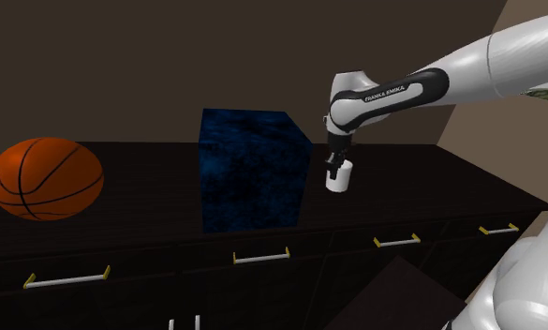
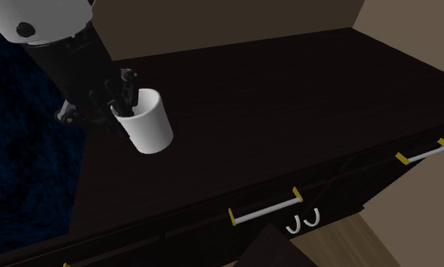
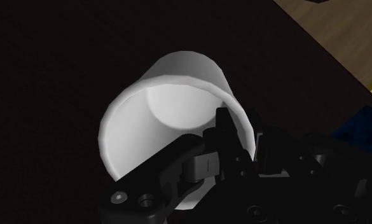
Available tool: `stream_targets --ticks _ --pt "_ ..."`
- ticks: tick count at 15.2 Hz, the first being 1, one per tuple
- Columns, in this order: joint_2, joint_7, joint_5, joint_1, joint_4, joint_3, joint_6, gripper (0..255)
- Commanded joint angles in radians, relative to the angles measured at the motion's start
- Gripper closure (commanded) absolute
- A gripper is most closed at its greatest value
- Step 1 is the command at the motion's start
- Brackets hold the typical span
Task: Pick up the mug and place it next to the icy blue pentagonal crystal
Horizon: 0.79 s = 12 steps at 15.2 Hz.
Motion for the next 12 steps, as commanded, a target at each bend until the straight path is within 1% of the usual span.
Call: stream_targets --ticks 1,10,12 --pt "0.014 0.003 0.001 0.0 -0.011 0.0 0.026 255" --pt "0.074 0.008 0.004 -0.002 -0.074 -0.002 0.148 255" --pt "0.074 0.008 0.004 -0.002 -0.074 -0.002 0.148 255"
